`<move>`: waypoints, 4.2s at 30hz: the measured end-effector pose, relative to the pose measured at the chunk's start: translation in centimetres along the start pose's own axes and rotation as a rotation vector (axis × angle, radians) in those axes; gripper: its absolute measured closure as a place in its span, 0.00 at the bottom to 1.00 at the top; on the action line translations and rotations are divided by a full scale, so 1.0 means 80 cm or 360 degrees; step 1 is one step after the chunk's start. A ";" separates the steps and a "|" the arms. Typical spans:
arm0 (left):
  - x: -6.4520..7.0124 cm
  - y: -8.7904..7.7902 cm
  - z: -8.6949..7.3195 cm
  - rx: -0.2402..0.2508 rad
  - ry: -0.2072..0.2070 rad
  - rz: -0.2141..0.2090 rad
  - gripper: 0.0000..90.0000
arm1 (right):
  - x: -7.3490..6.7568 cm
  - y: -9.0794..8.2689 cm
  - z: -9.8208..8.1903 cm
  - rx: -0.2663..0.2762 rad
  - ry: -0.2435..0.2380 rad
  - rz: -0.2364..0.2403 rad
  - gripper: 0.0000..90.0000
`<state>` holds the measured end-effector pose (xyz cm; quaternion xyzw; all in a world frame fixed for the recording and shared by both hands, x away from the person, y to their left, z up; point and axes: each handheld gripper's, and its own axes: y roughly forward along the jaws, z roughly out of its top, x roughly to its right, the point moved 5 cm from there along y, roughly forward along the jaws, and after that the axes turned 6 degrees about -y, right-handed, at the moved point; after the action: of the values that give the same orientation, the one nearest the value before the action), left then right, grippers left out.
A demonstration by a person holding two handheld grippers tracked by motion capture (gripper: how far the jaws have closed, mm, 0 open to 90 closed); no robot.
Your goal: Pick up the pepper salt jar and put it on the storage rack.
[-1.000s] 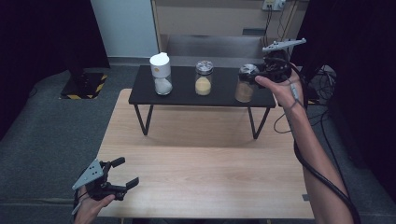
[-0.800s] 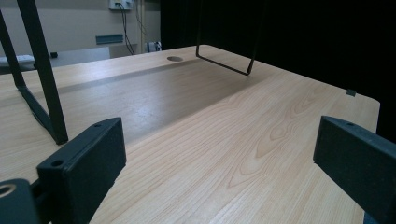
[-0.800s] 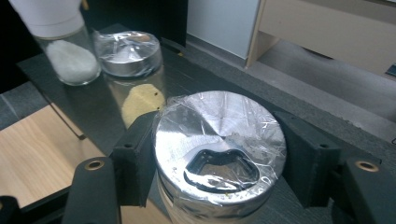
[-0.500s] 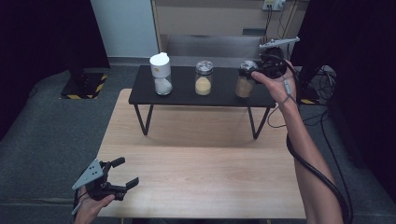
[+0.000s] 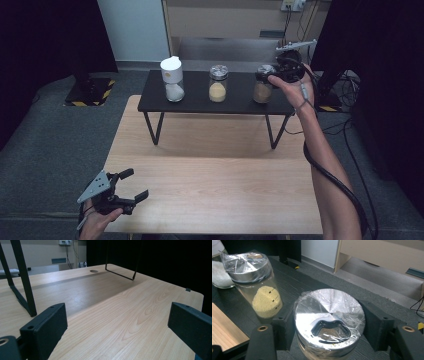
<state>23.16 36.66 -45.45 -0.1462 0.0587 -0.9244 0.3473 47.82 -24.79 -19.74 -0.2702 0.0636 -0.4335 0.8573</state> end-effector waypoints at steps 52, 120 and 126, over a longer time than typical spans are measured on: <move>0.001 -0.001 0.000 0.0000 0.0007 0.0001 0.01 | 0.012 -0.003 -0.020 0.0155 0.0159 0.0038 0.11; 0.005 -0.001 0.001 0.0019 0.0035 0.0023 0.00 | -0.093 -0.192 -0.218 0.0645 -0.0075 0.0338 0.09; 0.005 -0.001 0.001 0.0019 0.0031 0.0027 0.00 | -0.099 -0.194 -0.235 0.0636 -0.0076 0.0311 0.09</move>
<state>22.88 36.46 -45.31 -0.1346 0.0578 -0.9232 0.3553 25.48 -33.69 -28.59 -0.0978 -0.0181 -0.3457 0.9331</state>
